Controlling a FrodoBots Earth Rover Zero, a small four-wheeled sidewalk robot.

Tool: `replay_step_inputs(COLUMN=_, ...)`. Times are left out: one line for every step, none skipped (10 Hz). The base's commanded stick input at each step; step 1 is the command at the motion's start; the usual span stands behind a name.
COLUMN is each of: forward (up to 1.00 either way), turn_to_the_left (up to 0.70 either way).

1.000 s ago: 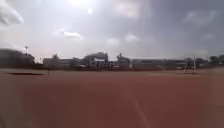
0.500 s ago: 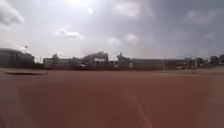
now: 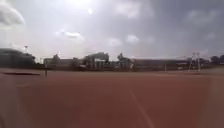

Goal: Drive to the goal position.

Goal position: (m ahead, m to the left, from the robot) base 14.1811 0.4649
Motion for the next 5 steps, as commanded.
replay_step_inputs(forward=0.7, turn_to_the_left=0.0)
replay_step_inputs(forward=0.7, turn_to_the_left=0.0)
replay_step_inputs(forward=0.7, turn_to_the_left=0.0)
replay_step_inputs(forward=0.7, turn_to_the_left=0.0)
replay_step_inputs(forward=0.7, turn_to_the_left=0.0)
